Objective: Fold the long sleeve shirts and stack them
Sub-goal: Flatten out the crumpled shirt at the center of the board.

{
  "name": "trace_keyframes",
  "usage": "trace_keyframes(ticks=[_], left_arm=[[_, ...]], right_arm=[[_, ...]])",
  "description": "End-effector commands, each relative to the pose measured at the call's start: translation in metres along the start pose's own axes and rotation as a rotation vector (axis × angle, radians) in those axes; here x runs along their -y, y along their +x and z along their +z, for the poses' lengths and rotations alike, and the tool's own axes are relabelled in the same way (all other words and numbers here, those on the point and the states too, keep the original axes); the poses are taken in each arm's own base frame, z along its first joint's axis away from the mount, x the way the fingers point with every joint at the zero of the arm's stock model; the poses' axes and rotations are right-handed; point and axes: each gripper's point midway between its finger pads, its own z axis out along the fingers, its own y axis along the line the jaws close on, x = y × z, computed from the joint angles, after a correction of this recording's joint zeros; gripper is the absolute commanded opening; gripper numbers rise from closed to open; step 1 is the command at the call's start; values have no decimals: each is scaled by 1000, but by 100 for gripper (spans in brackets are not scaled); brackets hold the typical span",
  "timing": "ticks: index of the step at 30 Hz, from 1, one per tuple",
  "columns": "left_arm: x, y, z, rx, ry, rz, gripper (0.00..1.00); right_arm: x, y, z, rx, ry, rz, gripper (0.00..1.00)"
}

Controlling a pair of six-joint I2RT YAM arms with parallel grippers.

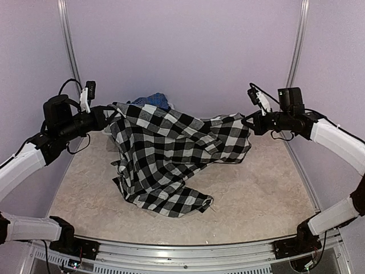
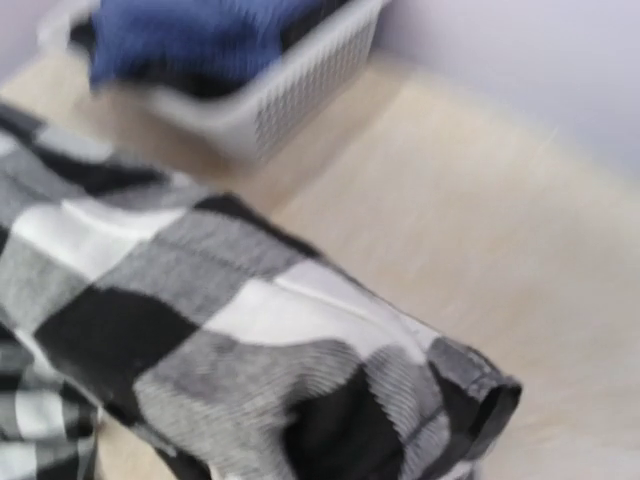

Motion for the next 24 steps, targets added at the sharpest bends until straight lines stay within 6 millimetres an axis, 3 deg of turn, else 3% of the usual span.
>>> trace_keyframes(ticks=[1, 5, 10, 16, 19, 24], left_arm=[[20, -49, -13, 109, 30, 81, 0], [44, -79, -23, 162, 101, 110, 0], [90, -108, -56, 189, 164, 202, 0], [155, -112, -108, 196, 244, 237, 0], [177, -111, -136, 182, 318, 194, 0], [199, -115, -180, 188, 447, 135, 0]], right_arm=[[-5, -42, -65, 70, 184, -51, 0], [-28, -70, -105, 123, 218, -97, 0], [-61, -96, -169, 204, 215, -115, 0], [-99, -88, -224, 239, 114, -60, 0], [-113, -83, -254, 262, 89, -39, 0], [-147, -93, -320, 375, 13, -41, 0]])
